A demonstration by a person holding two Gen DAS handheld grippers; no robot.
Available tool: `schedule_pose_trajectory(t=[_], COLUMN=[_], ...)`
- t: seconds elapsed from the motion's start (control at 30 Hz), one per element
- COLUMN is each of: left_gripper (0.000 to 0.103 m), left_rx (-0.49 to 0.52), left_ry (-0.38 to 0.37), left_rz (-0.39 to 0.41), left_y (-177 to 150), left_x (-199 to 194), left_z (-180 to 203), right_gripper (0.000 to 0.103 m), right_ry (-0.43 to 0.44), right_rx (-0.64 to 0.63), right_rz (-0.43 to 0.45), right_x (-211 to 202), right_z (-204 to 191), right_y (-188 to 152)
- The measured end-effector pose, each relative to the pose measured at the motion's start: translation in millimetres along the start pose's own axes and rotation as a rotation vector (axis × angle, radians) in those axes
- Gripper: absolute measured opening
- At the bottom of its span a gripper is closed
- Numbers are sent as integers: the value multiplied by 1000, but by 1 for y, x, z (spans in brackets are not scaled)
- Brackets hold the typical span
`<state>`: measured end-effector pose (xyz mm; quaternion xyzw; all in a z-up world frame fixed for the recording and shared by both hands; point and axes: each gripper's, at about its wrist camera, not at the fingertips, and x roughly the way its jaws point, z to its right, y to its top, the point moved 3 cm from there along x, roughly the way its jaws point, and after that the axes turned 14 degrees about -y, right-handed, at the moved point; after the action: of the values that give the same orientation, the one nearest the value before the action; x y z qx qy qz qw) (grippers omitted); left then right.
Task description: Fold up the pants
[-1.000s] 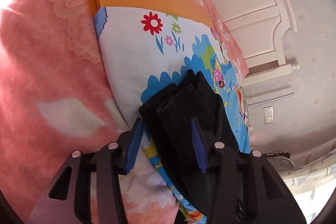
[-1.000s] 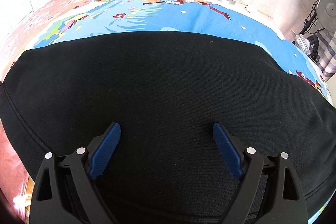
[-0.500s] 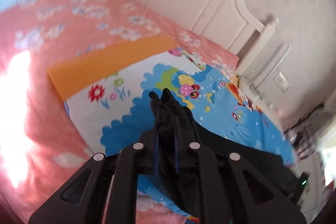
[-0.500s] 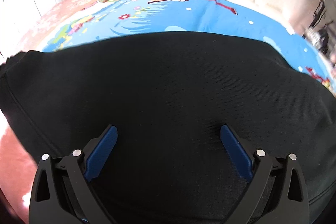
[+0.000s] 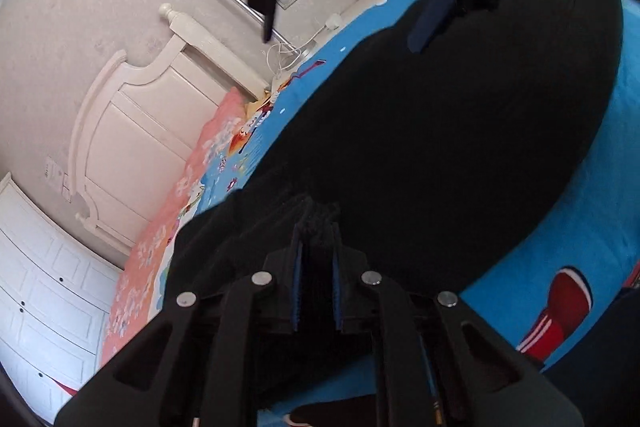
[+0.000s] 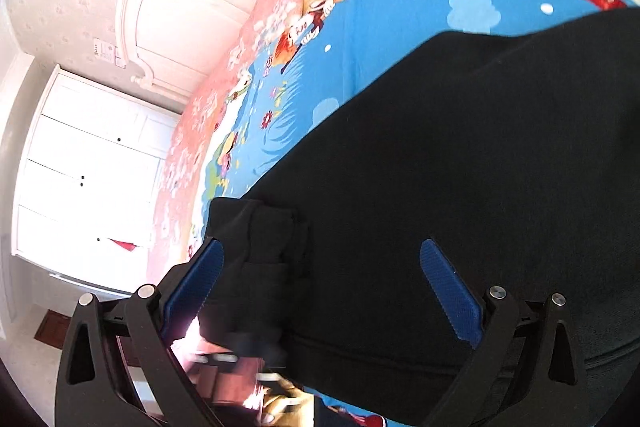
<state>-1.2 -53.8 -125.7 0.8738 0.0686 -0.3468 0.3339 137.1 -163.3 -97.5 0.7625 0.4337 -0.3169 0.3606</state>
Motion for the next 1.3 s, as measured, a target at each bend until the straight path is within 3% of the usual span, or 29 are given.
schedule_pose_trajectory(t=[0.07, 0.13, 0.17, 0.27, 0.3, 0.4, 0.43, 0.67, 0.77, 0.87, 0.9, 0.93, 1.0, 1.03, 1.17, 1.3], left_gripper=[20, 50, 56, 60, 56, 14, 12, 11, 11, 11, 11, 11, 11, 11, 11, 11], left_rx=[12, 2, 0, -2, 11, 45, 19, -120, -119, -104, -94, -85, -77, -81, -82, -48], left_ry=[34, 74, 90, 70, 52, 13, 3, 20, 23, 23, 25, 29, 42, 46, 19, -52], left_rz=[9, 22, 29, 16, 7, -16, -11, 106, 130, 135, 135, 133, 129, 138, 199, 244], left_y=[-5, -8, -7, -10, -12, -11, -10, 1, 3, 4, 5, 5, 7, 11, 36, 57], left_x=[-1, -5, -7, -5, -1, 9, 9, -23, -34, -36, -35, -34, -28, -24, -24, -13], left_z=[4, -1, -3, -12, -12, -9, -13, -46, -49, -46, -45, -43, -41, -41, -25, 6], right_gripper=[97, 97, 97, 97, 97, 97, 97, 97, 92, 77, 65, 50, 32, 29, 27, 26], right_ry=[9, 8, 16, 44, 51, 71, 80, 154, 170, 205, 218, 207, 197, 201, 159, 116], right_rx=[-15, -30, -39, -55, -57, -59, -65, -80, -90, -105, -113, -133, -185, -217, -246, -186], right_rz=[-32, -62, -84, -143, -154, -196, -212, -344, -366, -415, -422, -409, -356, -321, -217, -164], right_x=[8, 15, 20, 33, 35, 41, 42, 60, 73, 89, 93, 94, 83, 74, 41, 22], right_z=[-4, -8, -11, -20, -21, -29, -32, -57, -69, -81, -83, -86, -87, -89, -69, -22], right_y=[-2, -6, -9, -16, -18, -20, -21, -27, -24, -21, -19, -14, -8, -5, 9, 19])
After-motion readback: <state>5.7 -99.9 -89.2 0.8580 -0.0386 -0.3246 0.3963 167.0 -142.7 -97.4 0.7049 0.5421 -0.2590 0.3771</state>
